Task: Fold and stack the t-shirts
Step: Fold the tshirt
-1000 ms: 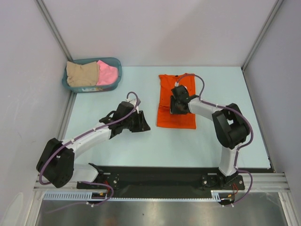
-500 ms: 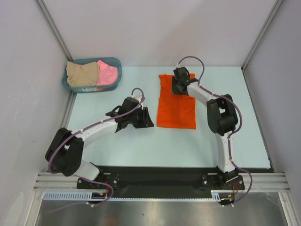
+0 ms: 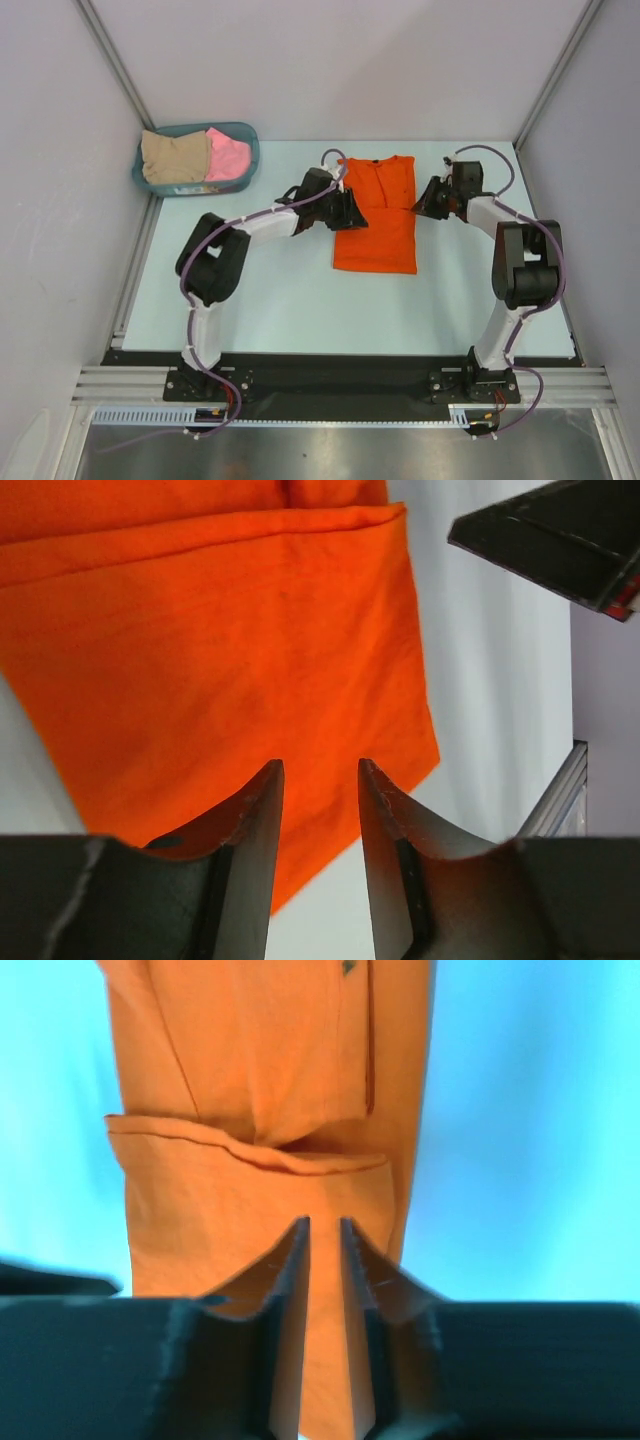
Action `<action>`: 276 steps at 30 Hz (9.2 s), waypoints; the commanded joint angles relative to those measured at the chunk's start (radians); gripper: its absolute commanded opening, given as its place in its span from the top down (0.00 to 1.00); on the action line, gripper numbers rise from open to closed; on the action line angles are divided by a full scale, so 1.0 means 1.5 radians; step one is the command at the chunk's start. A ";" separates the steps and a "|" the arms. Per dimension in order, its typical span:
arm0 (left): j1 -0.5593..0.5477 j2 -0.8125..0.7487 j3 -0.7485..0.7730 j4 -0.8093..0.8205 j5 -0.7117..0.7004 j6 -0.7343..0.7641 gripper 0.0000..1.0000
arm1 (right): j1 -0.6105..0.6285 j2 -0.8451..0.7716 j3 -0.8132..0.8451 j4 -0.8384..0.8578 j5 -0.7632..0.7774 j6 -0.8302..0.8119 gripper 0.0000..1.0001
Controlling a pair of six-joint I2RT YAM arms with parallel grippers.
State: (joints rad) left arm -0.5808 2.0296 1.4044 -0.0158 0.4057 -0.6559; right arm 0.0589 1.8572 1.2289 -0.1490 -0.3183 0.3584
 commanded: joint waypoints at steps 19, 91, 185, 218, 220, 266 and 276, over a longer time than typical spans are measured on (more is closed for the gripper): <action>0.058 0.081 0.037 0.055 0.021 -0.006 0.60 | -0.121 -0.006 -0.203 0.190 -0.197 0.062 0.91; -0.029 -0.094 -0.531 0.273 -0.262 -0.708 0.60 | 0.139 -0.302 -0.725 0.477 0.282 0.701 0.54; 0.101 -0.035 0.041 -0.041 -0.158 -0.314 1.00 | 0.029 -0.073 -0.004 0.128 0.032 0.272 1.00; 0.151 0.179 0.277 -0.040 -0.130 -0.295 1.00 | -0.025 0.126 0.126 0.201 -0.029 0.311 1.00; 0.151 0.197 0.299 -0.040 -0.128 -0.292 1.00 | -0.027 0.138 0.129 0.209 -0.030 0.316 1.00; 0.134 0.322 0.343 0.384 0.027 -0.285 0.49 | -0.022 0.242 0.128 0.512 -0.192 0.378 0.70; 0.136 0.523 0.581 0.270 -0.035 -0.377 0.48 | -0.081 0.369 0.164 0.553 -0.218 0.425 0.79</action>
State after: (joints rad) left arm -0.3859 2.7888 2.1849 0.4057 0.3954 -1.1656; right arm -0.0101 2.4123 1.4460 0.6250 -0.6498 0.9932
